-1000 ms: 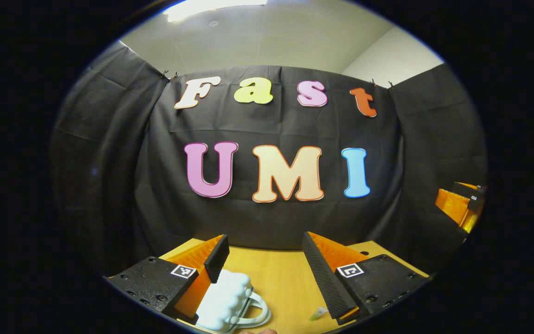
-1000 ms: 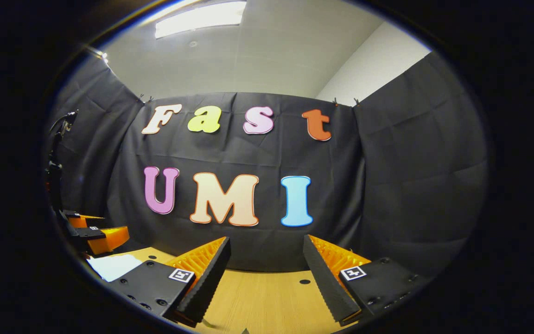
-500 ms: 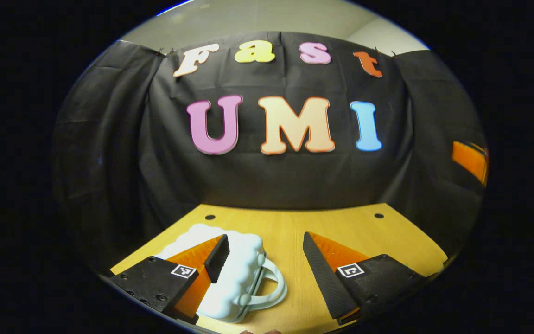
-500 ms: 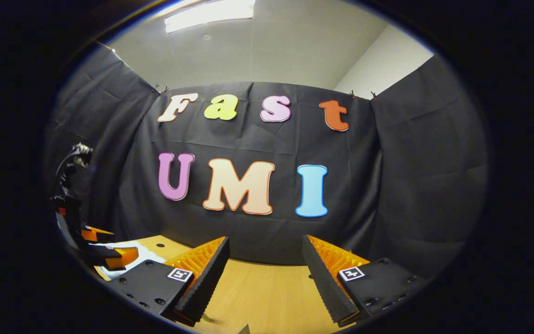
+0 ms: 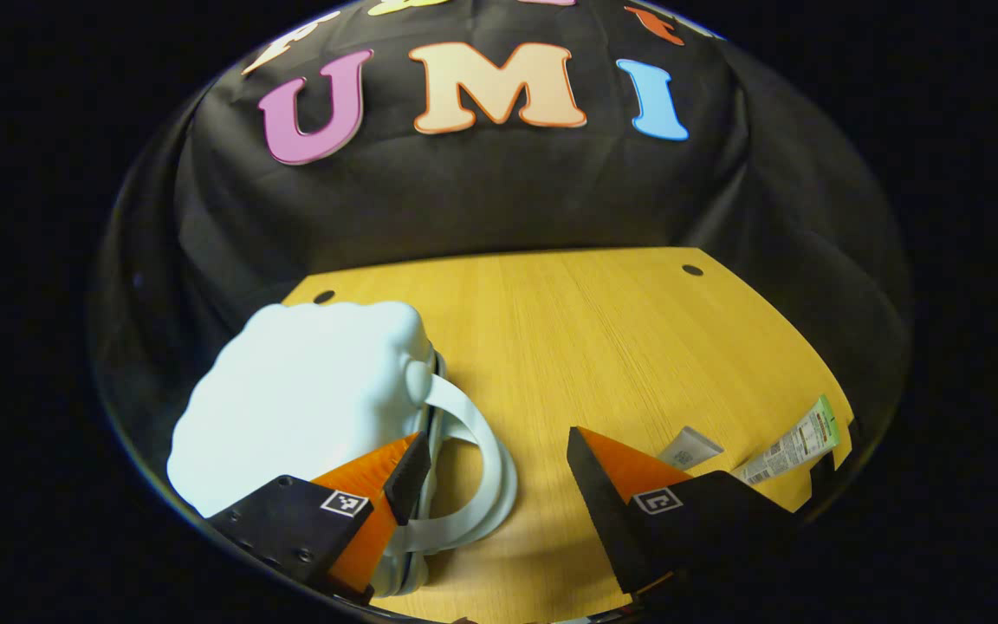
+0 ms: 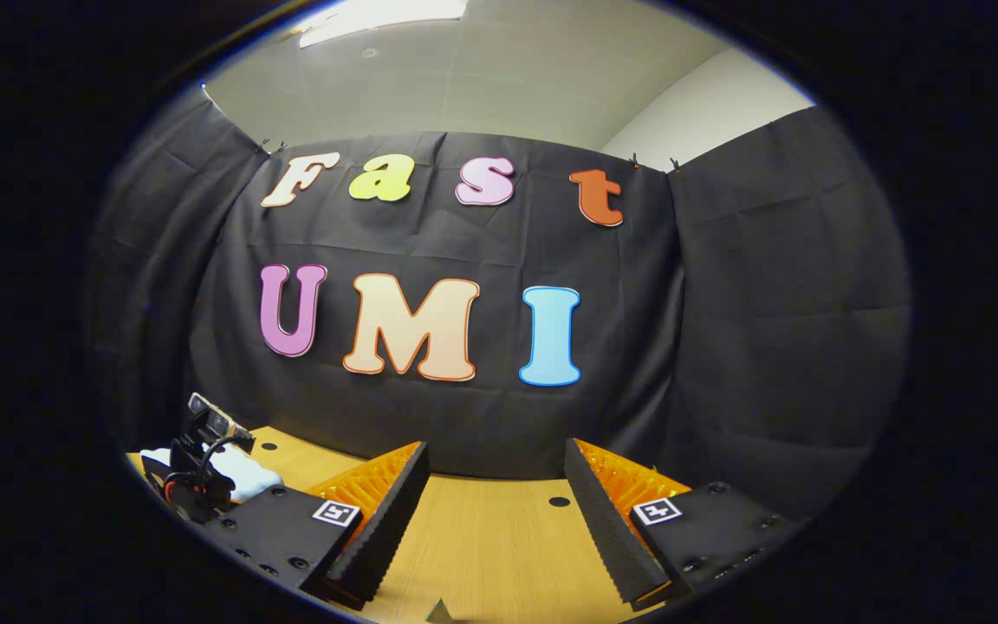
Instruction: First open the suitcase, pack the skin care products into it, and then close the suitcase.
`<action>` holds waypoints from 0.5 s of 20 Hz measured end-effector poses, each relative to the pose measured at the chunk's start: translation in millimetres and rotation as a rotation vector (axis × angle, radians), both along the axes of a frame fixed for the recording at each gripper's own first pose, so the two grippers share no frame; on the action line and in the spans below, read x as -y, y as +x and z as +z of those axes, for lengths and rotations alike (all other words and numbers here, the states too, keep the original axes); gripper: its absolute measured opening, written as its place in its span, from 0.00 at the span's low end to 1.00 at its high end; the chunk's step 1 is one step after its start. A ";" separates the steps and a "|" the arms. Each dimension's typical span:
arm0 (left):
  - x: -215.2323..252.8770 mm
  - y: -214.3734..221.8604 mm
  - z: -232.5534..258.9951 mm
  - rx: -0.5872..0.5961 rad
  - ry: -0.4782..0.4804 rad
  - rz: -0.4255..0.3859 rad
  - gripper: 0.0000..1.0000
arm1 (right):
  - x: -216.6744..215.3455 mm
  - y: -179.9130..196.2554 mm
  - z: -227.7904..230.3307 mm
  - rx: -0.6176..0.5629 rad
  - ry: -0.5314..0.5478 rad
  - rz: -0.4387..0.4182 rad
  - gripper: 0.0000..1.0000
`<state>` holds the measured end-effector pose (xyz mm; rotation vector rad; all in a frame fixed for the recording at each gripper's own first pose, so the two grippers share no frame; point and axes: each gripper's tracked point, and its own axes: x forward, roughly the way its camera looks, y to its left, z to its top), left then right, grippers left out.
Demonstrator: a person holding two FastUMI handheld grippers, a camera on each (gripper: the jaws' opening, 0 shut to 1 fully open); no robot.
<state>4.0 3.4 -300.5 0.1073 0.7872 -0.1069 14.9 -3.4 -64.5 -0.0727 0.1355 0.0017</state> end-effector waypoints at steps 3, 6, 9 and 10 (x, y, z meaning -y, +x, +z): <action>-4.9 6.4 -18.3 -0.075 0.010 0.011 0.87 | 7.6 0.5 3.2 0.002 -0.013 -0.019 0.98; -8.8 12.4 -29.8 -0.117 -0.005 0.032 0.76 | 8.8 -0.7 4.8 0.007 -0.029 -0.019 0.98; -11.6 13.1 -42.5 -0.163 -0.013 0.051 0.64 | 8.1 -3.0 3.8 0.008 -0.045 -0.009 0.98; -13.3 14.7 -43.9 -0.164 -0.011 0.059 0.59 | 7.2 -5.3 3.2 0.009 -0.050 -0.002 0.98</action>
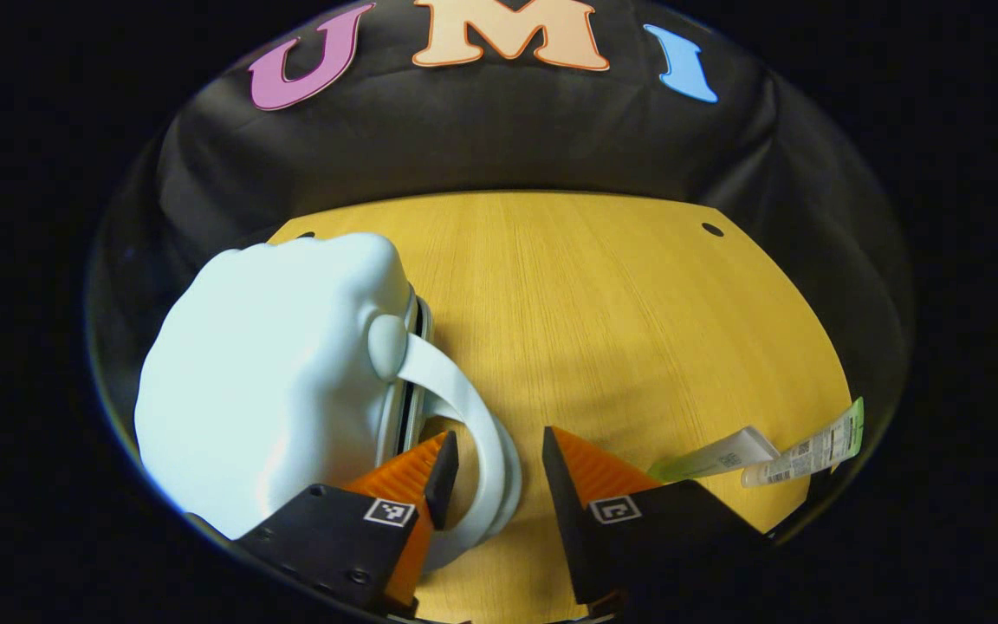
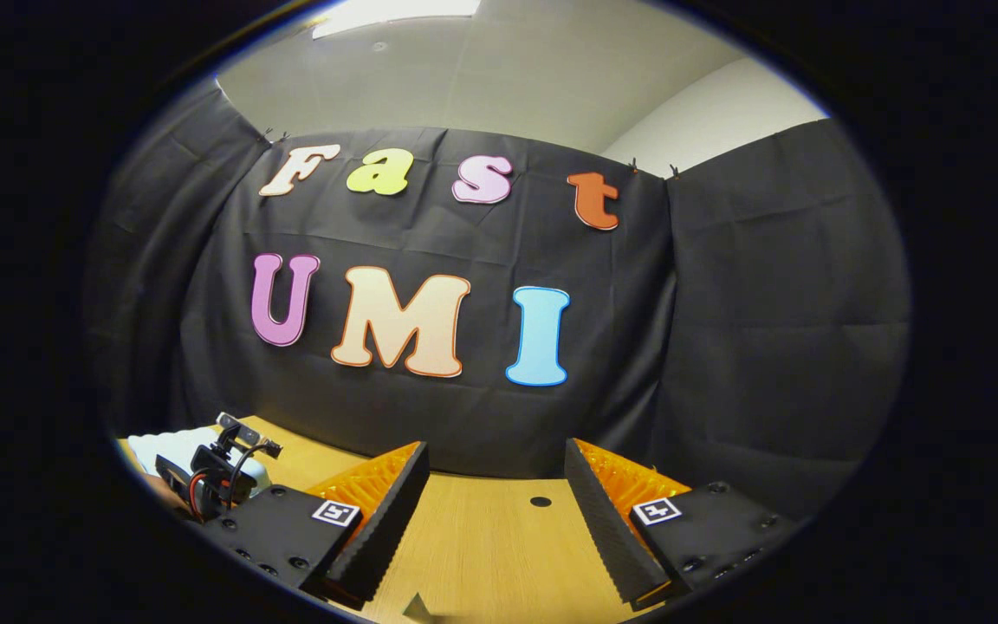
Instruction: First open the suitcase, pack the skin care products into it, and then close the suitcase.
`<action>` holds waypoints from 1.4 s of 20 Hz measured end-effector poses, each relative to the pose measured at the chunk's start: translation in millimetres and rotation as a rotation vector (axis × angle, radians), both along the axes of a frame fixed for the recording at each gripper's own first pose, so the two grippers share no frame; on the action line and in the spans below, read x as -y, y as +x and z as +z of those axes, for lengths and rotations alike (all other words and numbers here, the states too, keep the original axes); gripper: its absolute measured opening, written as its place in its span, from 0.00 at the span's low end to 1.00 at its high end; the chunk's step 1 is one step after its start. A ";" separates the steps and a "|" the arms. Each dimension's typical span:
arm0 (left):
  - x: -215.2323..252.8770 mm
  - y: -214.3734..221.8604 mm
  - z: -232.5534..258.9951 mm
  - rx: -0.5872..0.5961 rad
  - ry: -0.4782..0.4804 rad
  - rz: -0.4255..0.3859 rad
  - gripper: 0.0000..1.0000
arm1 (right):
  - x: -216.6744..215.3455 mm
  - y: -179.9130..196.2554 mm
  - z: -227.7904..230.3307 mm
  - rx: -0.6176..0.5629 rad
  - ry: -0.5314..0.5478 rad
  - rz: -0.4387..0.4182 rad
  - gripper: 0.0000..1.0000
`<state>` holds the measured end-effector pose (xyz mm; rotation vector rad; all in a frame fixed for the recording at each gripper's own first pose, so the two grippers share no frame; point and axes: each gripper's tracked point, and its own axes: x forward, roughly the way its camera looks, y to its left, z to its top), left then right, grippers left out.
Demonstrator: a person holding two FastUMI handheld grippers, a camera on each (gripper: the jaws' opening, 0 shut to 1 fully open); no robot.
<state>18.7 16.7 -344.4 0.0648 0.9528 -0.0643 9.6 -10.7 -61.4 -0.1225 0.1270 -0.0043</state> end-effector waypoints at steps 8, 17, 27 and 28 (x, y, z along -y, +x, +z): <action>3.1 -3.5 15.9 -0.066 0.028 -0.038 0.00 | -7.4 -11.7 -11.4 -0.001 -0.015 0.059 0.98; -22.2 9.1 149.7 0.073 0.122 -0.103 0.00 | -36.0 -6.7 -28.5 0.001 0.115 0.153 0.98; -168.4 47.9 262.6 0.251 0.047 0.010 0.00 | -71.9 10.9 -26.5 0.007 0.142 0.076 0.98; -186.3 47.1 266.0 0.265 0.051 0.021 0.00 | -76.9 13.4 -29.1 0.002 0.132 0.073 0.98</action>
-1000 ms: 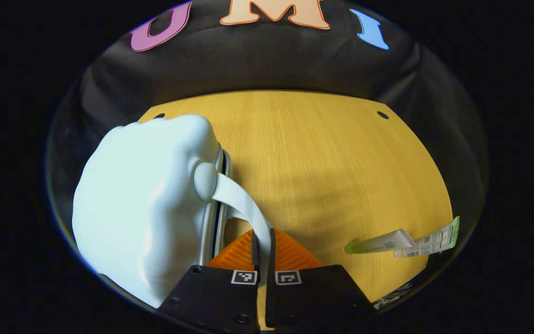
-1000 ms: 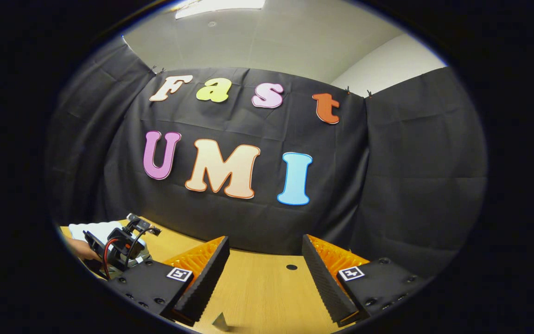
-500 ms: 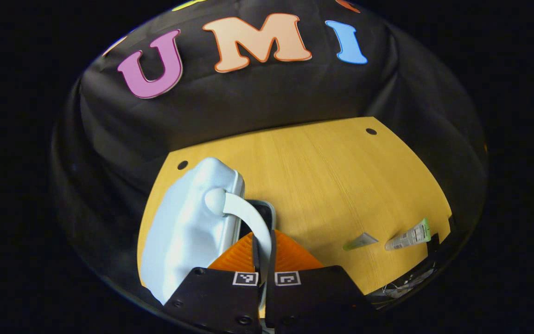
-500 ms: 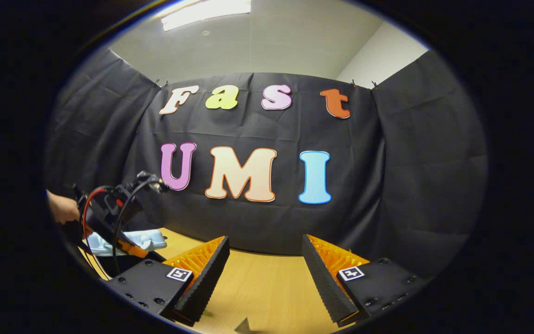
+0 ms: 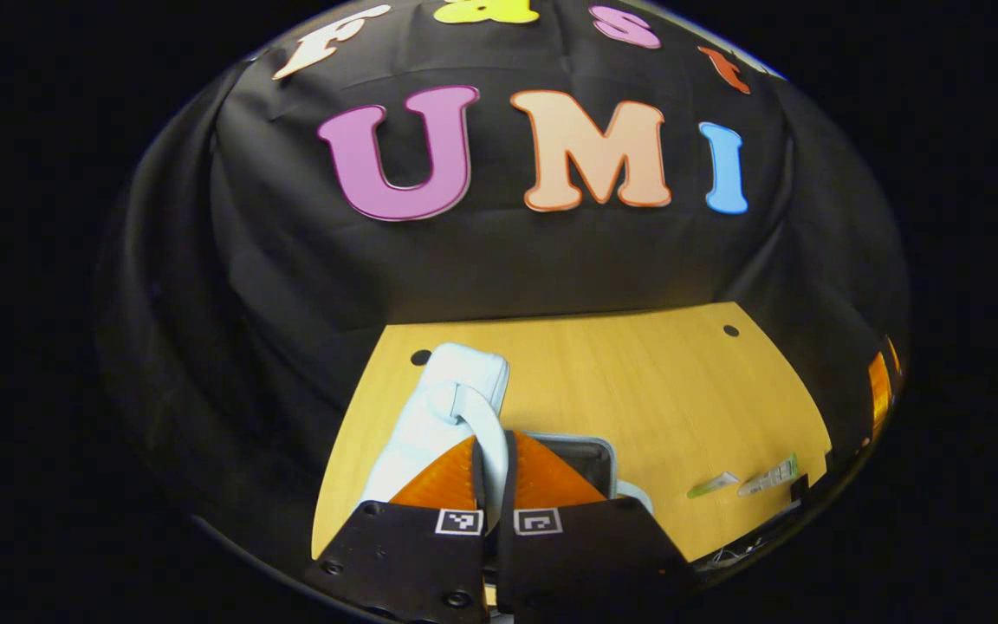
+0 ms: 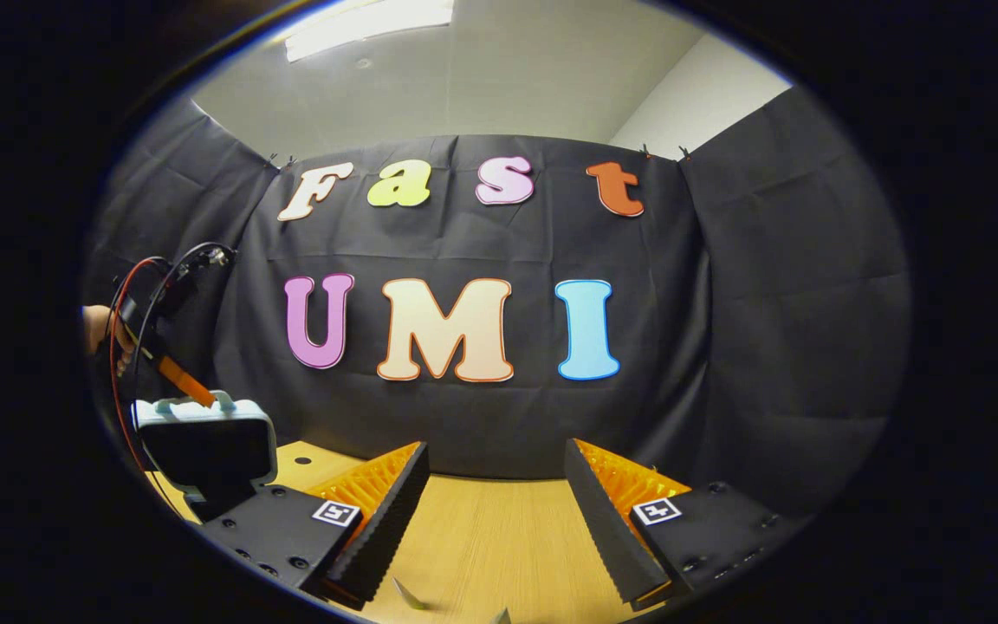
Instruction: First open the suitcase, pack the skin care products into it, and then close the suitcase.
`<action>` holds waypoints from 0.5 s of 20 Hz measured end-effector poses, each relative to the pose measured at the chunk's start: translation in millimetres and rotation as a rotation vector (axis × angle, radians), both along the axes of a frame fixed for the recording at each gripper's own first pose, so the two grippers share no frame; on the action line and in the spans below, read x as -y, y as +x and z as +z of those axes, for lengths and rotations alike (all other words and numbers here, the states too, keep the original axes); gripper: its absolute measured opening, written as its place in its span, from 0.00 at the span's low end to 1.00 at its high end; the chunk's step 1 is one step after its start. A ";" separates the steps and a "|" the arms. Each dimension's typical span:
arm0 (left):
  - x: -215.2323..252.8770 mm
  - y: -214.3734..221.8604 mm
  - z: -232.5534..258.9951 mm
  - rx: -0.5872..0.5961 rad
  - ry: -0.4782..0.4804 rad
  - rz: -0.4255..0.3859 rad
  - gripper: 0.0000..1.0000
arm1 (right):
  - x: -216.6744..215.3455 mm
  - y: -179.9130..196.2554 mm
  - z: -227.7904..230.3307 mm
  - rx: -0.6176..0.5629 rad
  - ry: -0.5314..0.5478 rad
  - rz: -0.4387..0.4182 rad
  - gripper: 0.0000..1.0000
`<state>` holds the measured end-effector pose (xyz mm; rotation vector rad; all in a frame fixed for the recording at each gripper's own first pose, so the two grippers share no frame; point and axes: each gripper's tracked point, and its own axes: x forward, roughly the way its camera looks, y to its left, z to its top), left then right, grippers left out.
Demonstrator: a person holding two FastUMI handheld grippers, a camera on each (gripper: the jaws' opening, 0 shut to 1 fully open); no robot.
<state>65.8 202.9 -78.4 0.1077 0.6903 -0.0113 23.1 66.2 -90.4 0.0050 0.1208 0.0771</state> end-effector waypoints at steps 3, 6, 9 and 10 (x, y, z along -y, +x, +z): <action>-55.1 7.2 10.5 0.051 0.035 0.032 0.00 | -16.3 7.4 0.2 -0.006 -0.005 -0.013 0.98; -96.0 15.3 19.8 0.098 0.048 0.027 0.00 | -35.1 14.5 -0.7 -0.015 0.010 -0.031 0.98; -127.4 22.5 9.9 0.093 0.016 0.037 0.00 | -52.4 22.8 -2.3 -0.026 0.015 -0.057 0.98; -140.9 25.0 7.8 0.101 0.012 0.042 0.00 | -57.8 23.9 -0.4 -0.028 0.018 -0.068 0.98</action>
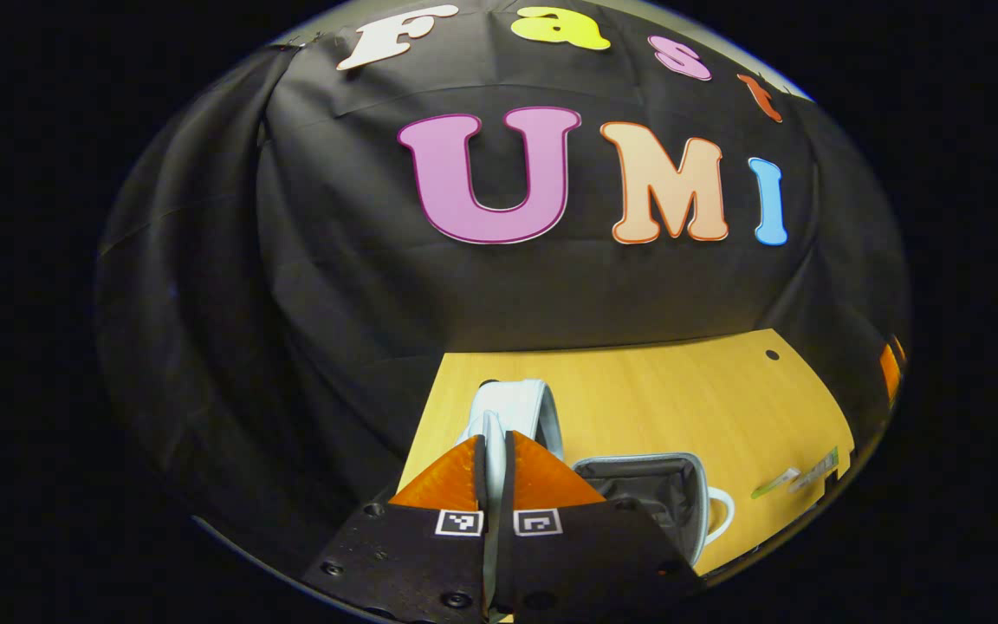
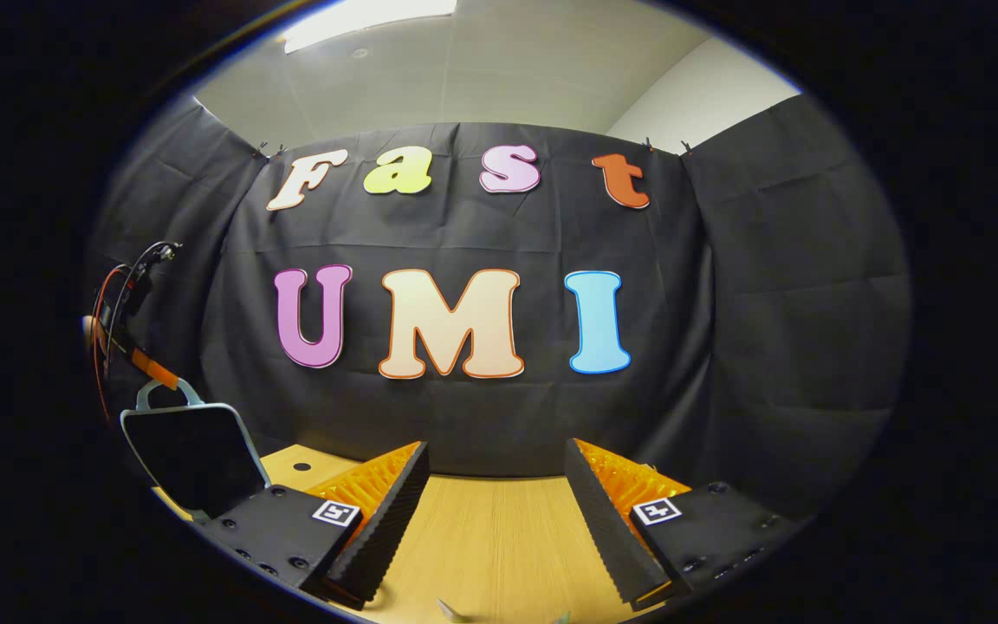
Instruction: First open the suitcase, pack the skin care products into it, and then close the suitcase.
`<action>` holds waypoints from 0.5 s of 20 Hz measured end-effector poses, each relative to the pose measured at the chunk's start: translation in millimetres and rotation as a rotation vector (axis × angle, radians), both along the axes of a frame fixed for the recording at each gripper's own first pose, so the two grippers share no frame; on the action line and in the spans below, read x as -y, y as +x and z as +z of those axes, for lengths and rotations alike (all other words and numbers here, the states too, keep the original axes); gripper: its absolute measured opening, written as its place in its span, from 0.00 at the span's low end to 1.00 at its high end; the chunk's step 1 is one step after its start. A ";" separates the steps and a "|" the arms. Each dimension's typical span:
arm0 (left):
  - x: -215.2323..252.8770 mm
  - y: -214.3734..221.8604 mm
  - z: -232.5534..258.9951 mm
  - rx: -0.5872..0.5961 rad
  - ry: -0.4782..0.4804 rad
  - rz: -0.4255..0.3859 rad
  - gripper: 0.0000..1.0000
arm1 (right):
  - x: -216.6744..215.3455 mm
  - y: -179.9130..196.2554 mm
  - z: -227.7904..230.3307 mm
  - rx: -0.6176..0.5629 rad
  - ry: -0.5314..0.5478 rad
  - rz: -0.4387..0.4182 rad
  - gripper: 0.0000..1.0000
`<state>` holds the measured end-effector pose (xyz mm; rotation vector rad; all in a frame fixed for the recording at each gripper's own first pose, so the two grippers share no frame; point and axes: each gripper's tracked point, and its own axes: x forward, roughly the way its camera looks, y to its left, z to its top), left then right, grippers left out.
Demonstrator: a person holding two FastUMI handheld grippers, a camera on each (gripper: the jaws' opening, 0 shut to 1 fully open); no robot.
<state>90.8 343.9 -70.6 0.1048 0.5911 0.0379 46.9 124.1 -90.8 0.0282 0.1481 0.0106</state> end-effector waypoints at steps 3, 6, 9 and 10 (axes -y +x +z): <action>-30.1 5.1 -10.8 0.004 -0.043 0.010 0.00 | -16.1 6.1 8.9 0.019 -0.006 -0.026 0.98; -65.2 4.9 -34.7 -0.021 -0.071 0.020 0.00 | -26.1 9.7 19.2 0.037 -0.039 -0.046 0.98; -98.6 4.8 -63.7 -0.052 -0.142 0.062 0.00 | -19.6 13.1 31.3 0.070 -0.001 -0.115 0.98; -110.2 1.9 -75.4 -0.068 -0.174 0.085 0.00 | -15.2 12.6 30.5 0.066 0.005 -0.141 1.00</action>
